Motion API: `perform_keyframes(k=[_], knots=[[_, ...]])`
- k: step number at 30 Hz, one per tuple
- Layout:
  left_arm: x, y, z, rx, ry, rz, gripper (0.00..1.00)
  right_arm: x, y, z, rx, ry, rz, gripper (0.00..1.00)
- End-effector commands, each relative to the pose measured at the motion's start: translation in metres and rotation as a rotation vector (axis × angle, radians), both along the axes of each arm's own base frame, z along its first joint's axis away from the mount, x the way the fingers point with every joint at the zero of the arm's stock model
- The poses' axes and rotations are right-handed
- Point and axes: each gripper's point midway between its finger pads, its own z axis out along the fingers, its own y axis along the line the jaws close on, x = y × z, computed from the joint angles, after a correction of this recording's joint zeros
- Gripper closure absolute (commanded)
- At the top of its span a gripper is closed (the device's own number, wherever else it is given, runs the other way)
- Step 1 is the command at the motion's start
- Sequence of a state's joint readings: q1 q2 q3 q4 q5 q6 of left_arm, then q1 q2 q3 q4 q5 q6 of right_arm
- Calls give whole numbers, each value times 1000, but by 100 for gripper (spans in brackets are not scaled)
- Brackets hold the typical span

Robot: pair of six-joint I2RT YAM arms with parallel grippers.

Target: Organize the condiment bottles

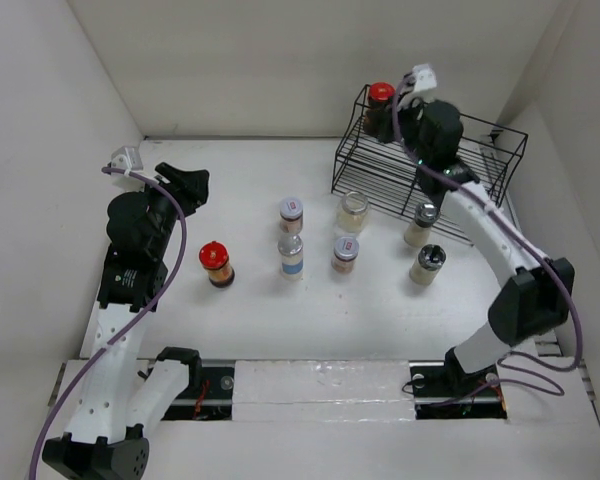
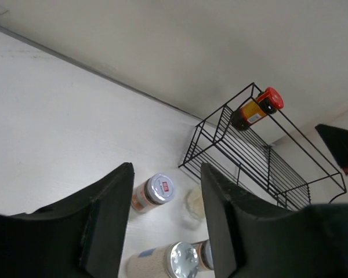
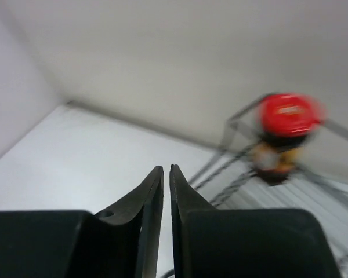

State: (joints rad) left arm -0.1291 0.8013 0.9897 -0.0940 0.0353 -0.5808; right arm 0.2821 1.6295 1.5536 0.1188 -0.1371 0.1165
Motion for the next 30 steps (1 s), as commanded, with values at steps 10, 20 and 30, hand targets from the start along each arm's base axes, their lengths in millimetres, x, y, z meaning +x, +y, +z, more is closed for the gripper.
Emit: perform_keyframes(k=[10,20,30], knots=[[2,-4,11,12,-50,-26,86,-185,182,-120,-156,143,565,1],[3,-9,10,21,-50,-59,55,-206,186,-208,-350,333,540,1],[4,-7,10,21,-50,-48,54,-183,215,-222,-369,327,537,14]])
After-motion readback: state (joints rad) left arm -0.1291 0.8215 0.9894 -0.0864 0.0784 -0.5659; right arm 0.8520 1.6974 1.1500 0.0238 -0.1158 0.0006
